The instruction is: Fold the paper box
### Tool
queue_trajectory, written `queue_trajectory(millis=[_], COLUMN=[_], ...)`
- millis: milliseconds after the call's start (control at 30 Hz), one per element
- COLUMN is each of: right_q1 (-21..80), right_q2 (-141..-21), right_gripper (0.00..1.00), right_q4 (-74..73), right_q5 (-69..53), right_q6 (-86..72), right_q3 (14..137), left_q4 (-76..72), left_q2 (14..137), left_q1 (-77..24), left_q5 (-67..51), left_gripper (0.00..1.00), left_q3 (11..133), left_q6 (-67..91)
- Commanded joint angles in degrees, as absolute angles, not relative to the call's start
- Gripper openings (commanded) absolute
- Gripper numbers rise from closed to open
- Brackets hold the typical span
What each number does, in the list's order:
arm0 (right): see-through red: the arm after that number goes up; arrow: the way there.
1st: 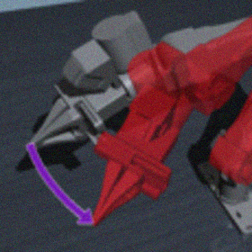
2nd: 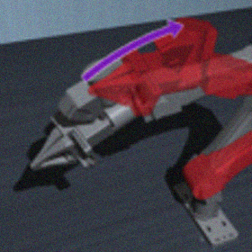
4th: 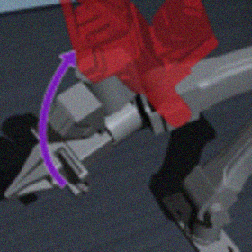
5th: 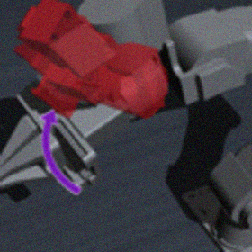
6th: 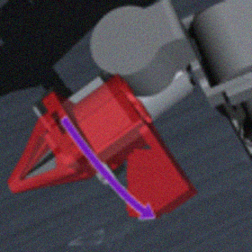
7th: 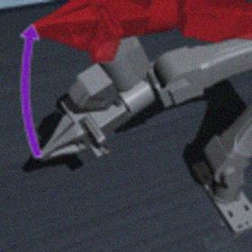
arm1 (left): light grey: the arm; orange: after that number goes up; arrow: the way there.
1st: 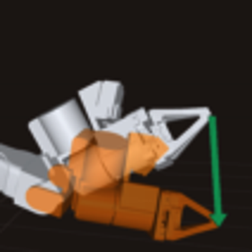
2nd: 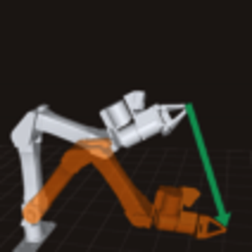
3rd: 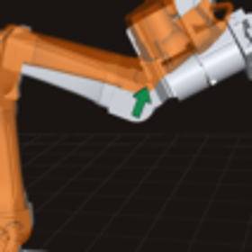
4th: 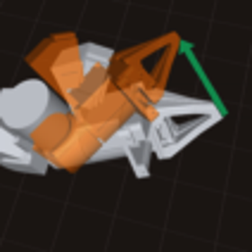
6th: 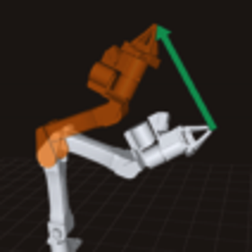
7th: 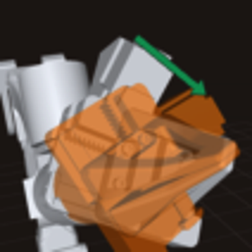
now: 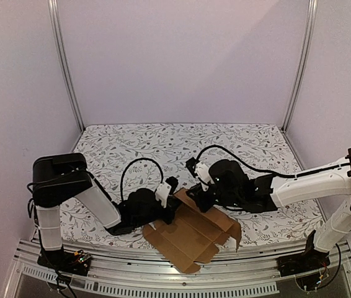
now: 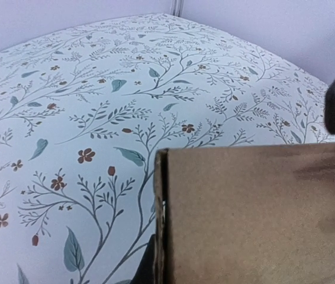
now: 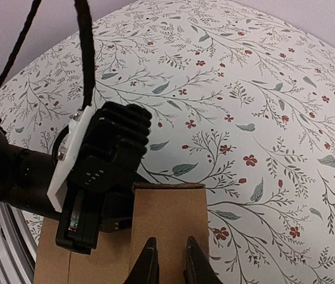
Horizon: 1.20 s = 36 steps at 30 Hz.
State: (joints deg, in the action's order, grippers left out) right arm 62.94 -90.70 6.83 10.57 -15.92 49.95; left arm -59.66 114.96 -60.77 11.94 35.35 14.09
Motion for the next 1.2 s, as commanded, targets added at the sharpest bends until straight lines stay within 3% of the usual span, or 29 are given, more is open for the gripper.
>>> queue_trajectory(millis=[0,267,433,1167], right_q1=[62.8,62.8,62.8,60.4], right_q2=[-85.1,-77.2,-75.3,-82.5], right_gripper=[0.19,0.19,0.00,0.00], right_q4=[1.4,-4.0,-5.8,-3.5], right_q5=[13.6,18.8,20.5,21.7], right_q6=[-14.1,-15.5,-17.6,-19.9], right_q3=[50.1,46.6,45.0,42.7], left_q4=[-59.4,-49.6,-43.0,-15.3], left_q2=[112.6,109.2,108.3,103.2], left_q1=[-60.2,-61.7,-63.7,-66.8], left_q5=[17.9,33.3,42.0,48.5], left_gripper=[0.00,0.00,0.00,0.00], left_q3=[33.7,33.4,34.5,40.7], left_q6=[15.0,18.8,22.4,43.0])
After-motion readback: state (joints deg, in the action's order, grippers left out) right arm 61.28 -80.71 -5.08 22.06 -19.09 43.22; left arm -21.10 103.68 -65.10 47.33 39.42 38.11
